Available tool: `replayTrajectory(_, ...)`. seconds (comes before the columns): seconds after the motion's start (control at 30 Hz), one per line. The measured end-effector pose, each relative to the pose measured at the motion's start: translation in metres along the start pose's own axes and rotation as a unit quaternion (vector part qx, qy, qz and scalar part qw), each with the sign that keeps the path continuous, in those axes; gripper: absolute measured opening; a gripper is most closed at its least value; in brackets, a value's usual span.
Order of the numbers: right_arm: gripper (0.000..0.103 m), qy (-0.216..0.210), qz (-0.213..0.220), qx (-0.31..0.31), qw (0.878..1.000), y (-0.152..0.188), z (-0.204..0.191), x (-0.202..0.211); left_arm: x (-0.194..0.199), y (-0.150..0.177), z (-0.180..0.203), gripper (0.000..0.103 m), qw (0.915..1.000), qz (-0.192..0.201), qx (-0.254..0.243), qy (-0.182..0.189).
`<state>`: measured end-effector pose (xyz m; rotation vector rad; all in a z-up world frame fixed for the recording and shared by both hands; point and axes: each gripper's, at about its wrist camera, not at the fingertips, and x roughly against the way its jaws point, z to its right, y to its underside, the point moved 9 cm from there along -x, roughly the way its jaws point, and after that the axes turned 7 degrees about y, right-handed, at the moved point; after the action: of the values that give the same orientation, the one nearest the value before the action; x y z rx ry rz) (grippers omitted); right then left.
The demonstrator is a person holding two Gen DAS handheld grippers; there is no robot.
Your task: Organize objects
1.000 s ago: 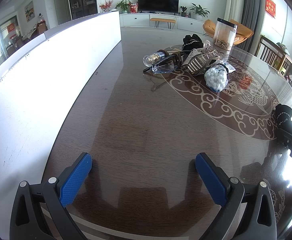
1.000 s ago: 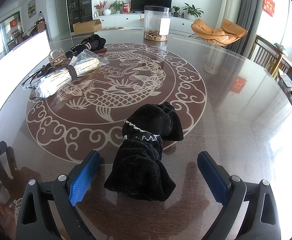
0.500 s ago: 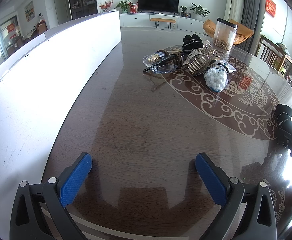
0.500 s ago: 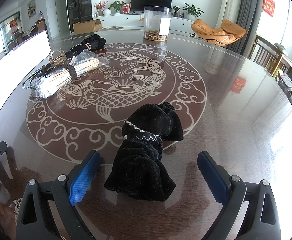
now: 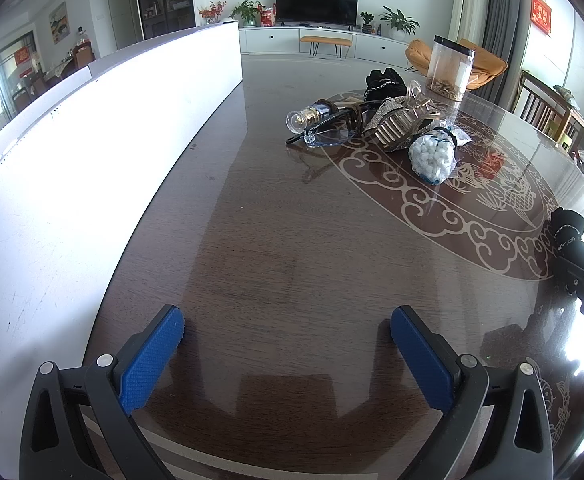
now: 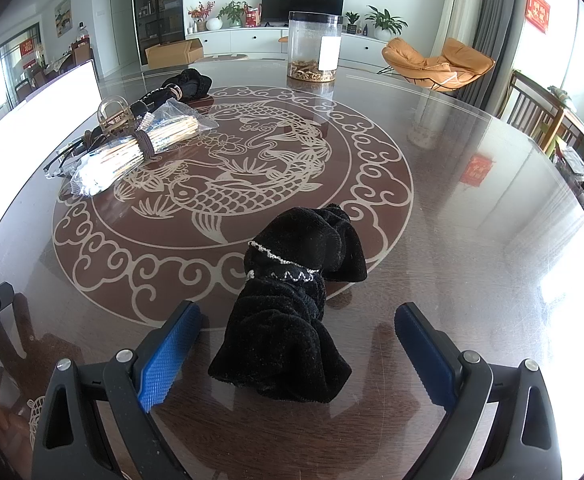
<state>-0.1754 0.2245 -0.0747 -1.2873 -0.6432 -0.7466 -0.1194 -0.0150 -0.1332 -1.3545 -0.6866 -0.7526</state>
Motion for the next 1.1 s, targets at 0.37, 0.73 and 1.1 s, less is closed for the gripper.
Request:
replayTrajectory(0.37,0.098,-0.001,0.0,0.0,1.0,-0.0001,-0.0003,0.0001,-0.0005,-0.0002,-0.0004,0.103,1.0,0.0,0.0,0.0)
replayTrajectory(0.73,0.098,-0.006,0.001,-0.003,1.0,0.0001,-0.0034,-0.0017,0.0002,0.0007,-0.0005,0.103,1.0,0.0,0.0,0.0)
replayTrajectory(1.1,0.098,-0.005,0.0,-0.003,1.0,-0.0001,-0.0045,-0.0009,-0.0001,0.001,0.0,0.103,1.0,0.0,0.0,0.0)
